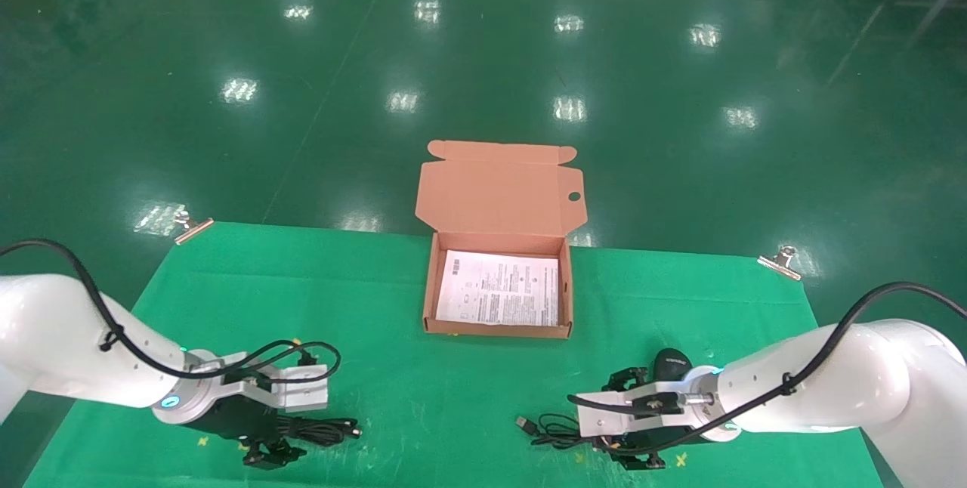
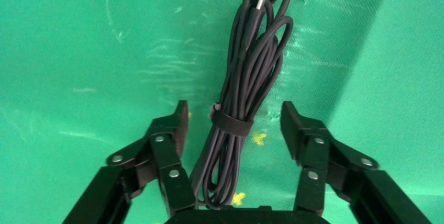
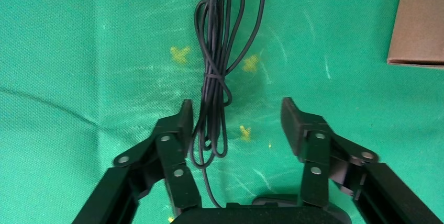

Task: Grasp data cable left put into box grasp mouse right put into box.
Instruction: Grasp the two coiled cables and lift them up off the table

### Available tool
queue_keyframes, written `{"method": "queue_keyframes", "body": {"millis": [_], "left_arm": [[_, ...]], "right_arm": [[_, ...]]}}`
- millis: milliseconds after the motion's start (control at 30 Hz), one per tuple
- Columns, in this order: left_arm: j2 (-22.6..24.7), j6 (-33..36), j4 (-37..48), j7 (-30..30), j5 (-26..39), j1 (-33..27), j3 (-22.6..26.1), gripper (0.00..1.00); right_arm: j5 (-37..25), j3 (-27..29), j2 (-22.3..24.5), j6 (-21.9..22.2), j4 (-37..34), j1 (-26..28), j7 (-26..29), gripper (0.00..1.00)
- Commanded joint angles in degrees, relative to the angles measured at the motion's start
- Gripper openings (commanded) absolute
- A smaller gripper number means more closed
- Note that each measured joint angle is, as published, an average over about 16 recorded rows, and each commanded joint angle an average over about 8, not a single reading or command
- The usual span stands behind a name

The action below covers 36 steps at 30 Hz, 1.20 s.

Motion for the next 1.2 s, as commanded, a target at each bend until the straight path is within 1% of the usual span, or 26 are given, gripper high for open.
{"method": "queue_keyframes", "body": {"millis": [33,867,967,1033,1200], "left_arm": [[0.0,0.0,-0.1,0.0,0.0,0.0,0.0,0.00],[0.0,0.1,-0.4,-0.1,0.1,0.0,0.1,0.00],[-0.4,0.2,-1.2,0.3,-0.3,-0.5,-0.2,0.00],[-0.9,0.4,-2.6,0.7,-0.8,-1.1,-0.6,0.00],[-2.8,0.6,-9.0,1.1,-1.8,-3.8,-2.1,0.00]], "right_arm": [[0.0,0.0,0.0,0.0,0.1,0.0,0.0,0.00],[0.1,0.2,0.3,0.0,0.4,0.0,0.2,0.00],[1.0,1.2,1.8,0.0,1.7,0.6,0.9,0.00],[1.9,2.4,3.5,0.0,3.6,1.2,2.1,0.00],[3.3,6.1,9.2,0.2,11.3,3.6,6.9,0.00]]}}
